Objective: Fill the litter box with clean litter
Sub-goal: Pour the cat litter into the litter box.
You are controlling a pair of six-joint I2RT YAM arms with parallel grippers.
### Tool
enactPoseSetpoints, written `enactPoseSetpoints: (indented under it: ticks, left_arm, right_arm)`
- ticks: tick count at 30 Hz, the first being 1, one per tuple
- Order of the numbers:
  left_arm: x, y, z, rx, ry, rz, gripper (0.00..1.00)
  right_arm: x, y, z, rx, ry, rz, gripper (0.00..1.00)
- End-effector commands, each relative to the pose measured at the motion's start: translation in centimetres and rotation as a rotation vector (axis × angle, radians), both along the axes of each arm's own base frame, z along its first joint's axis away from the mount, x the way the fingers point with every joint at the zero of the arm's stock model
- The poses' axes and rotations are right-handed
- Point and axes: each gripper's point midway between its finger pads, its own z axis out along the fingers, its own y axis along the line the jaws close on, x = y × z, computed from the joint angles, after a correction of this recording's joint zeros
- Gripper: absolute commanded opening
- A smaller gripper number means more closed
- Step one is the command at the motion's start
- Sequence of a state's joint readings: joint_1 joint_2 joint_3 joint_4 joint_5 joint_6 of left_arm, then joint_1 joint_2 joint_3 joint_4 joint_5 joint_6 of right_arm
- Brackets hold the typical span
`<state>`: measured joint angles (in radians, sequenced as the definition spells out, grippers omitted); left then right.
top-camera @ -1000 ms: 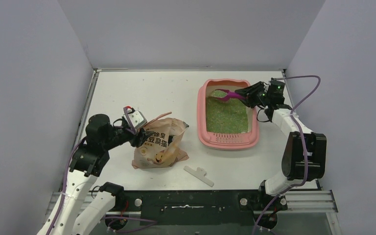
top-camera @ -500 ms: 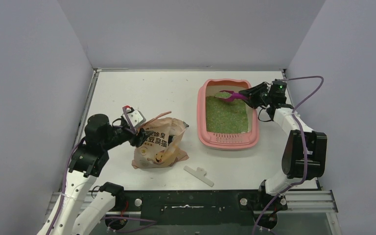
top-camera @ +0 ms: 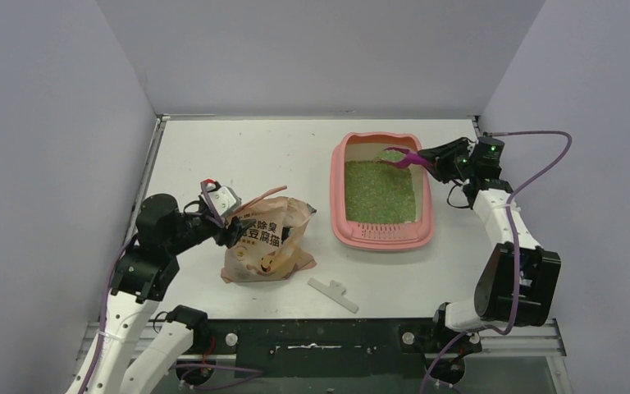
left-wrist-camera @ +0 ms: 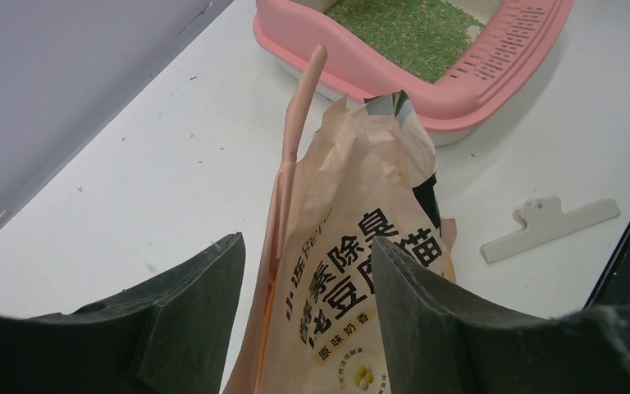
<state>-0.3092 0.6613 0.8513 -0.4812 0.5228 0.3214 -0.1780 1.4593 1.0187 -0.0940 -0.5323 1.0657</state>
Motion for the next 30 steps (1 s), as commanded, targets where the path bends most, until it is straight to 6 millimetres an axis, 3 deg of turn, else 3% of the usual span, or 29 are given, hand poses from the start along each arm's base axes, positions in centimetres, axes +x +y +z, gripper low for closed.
enactPoseSetpoints:
  ticks: [1, 17, 23, 30]
  left_arm:
    - [-0.2, 0.3, 2.9, -0.017, -0.091, 0.01, 0.56]
    - [-1.1, 0.5, 3.3, -0.031, -0.104, 0.01, 0.57]
    - [-1.3, 0.3, 3.1, -0.042, -0.096, 0.002, 0.58]
    - [-1.5, 0.3, 3.3, -0.043, -0.094, -0.002, 0.58]
  right_arm:
    - [-1.8, 0.6, 2.2, 0.01, -0.06, 0.041, 0.0]
    - [-12.0, 4.6, -0.3, 0.07, 0.061, 0.252, 0.0]
    - [-14.2, 5.4, -1.0, 0.112, 0.089, 0.28, 0.0]
    - [-15.9, 4.6, -1.5, 0.104, 0.128, 0.272, 0.0]
